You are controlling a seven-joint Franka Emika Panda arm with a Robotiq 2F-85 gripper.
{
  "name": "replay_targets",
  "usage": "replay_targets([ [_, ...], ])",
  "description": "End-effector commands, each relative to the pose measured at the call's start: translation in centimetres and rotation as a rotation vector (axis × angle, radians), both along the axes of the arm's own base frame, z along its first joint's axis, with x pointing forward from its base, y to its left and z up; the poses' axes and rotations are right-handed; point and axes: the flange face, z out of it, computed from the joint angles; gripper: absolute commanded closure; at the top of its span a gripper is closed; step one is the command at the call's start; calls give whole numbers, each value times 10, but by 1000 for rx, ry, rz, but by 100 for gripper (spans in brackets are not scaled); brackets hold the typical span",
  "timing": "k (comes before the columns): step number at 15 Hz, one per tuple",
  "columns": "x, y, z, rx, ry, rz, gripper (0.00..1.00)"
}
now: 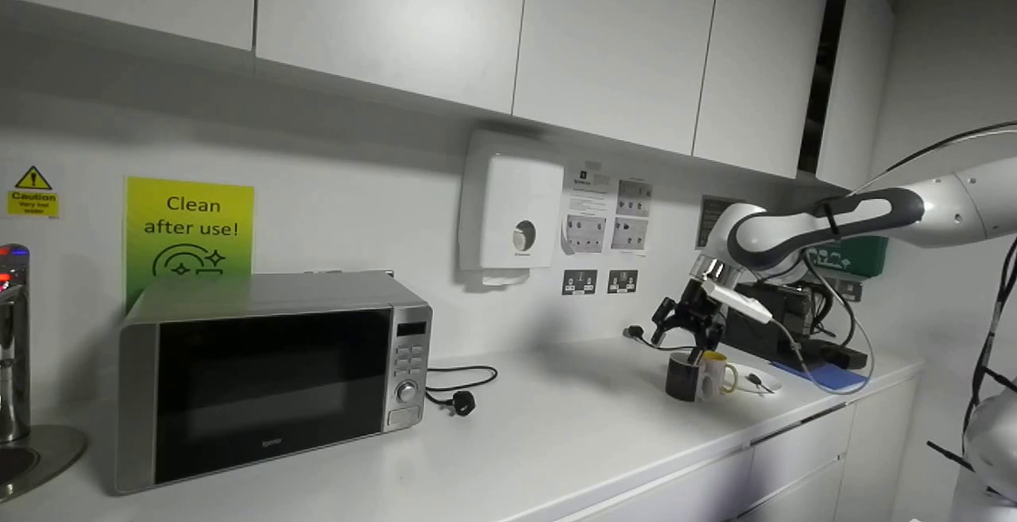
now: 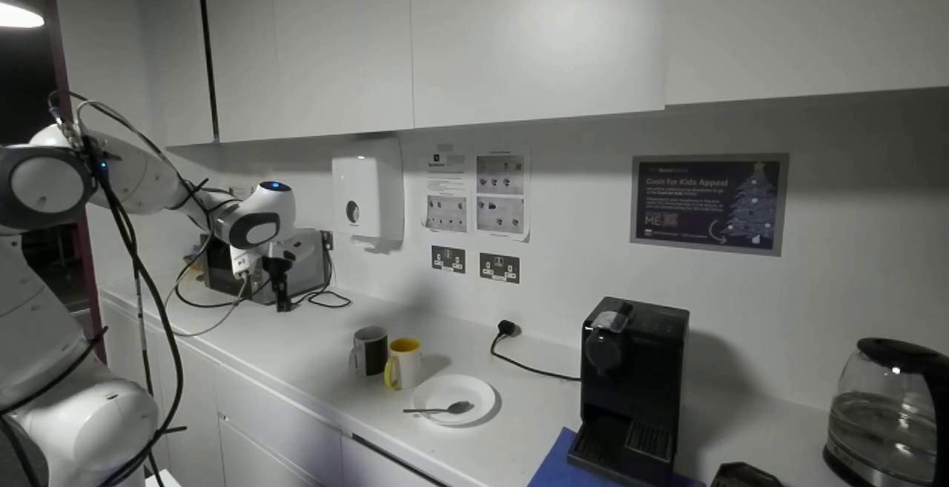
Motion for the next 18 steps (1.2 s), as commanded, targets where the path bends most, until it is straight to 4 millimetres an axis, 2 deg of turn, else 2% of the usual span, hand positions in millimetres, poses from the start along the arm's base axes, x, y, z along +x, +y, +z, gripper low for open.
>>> replay_targets([
  [1, -16, -16, -8, 5, -62, -48, 0],
  [4, -20, -31, -8, -25, -87, -57, 0],
  [7, -19, -47, 3, -48, -104, -63, 0],
  [11, -11, -73, 16, -80, -109, -89, 0],
  [18, 6, -126, 25, -182, -55, -101, 0],
])
